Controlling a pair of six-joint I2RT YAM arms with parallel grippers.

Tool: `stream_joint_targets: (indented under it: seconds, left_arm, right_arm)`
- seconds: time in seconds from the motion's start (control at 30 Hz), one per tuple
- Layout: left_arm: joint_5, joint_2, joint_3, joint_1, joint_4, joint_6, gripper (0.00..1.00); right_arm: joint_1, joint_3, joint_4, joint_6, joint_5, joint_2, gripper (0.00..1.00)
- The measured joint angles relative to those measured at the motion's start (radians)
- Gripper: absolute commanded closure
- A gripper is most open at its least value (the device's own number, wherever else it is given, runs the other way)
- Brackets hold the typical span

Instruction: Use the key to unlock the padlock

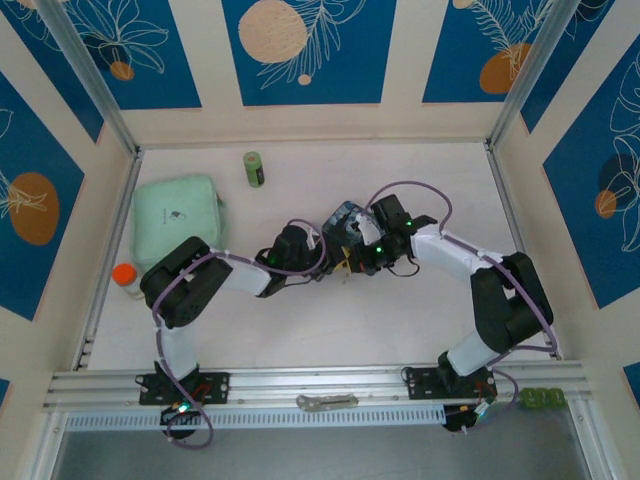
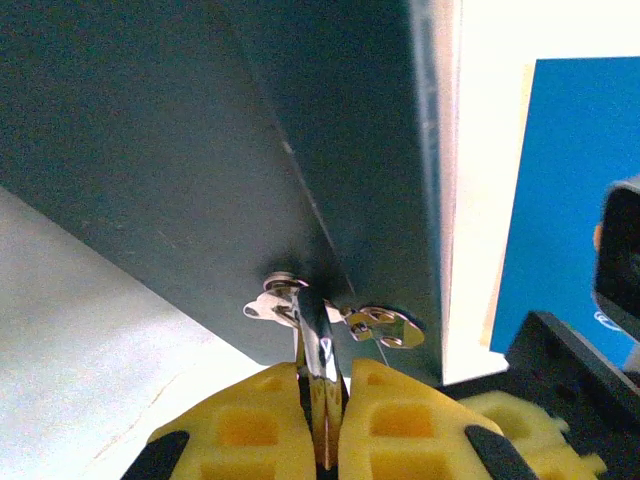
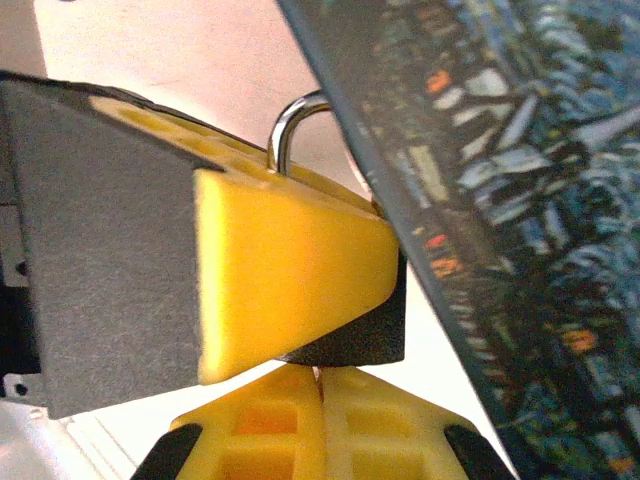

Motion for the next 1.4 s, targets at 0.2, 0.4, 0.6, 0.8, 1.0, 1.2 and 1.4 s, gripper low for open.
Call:
stream_joint_targets:
  seconds: [0.2, 0.4, 0.6, 0.8, 1.0, 1.2, 1.4]
  left_arm:
    - [0.045, 0.000, -0.009, 0.006, 0.016, 0.031, 1.00]
    - [0.093, 0.023, -0.025, 0.019, 0.113, 0.032, 1.00]
    - [0.102, 0.047, -0.034, 0.019, 0.183, 0.045, 1.00]
    - [0.094, 0.032, -0.035, 0.019, 0.154, 0.077, 1.00]
    - [0.075, -0.041, -0.034, 0.011, 0.042, 0.111, 1.00]
    - [0.076, -0.056, -0.026, 0.006, -0.004, 0.111, 1.00]
    - [0.076, -0.056, -0.023, 0.003, -0.028, 0.109, 1.00]
  right_arm:
    - [-0.061, -0.016, 0.007, 0.010, -0.160, 0.031, 1.00]
    - [-0.100, -0.016, 0.006, 0.010, -0.251, 0.050, 1.00]
    - [-0.111, -0.016, 0.000, 0.009, -0.270, 0.053, 1.00]
    - [-0.093, -0.016, -0.006, 0.008, -0.225, 0.027, 0.83]
    - [-0.005, -0.016, -0.019, 0.008, -0.090, -0.065, 0.65]
    - [0.090, -0.016, -0.034, 0.017, 0.100, -0.116, 0.62]
    - [0.203, -0.014, -0.050, 0.017, 0.332, -0.125, 0.64]
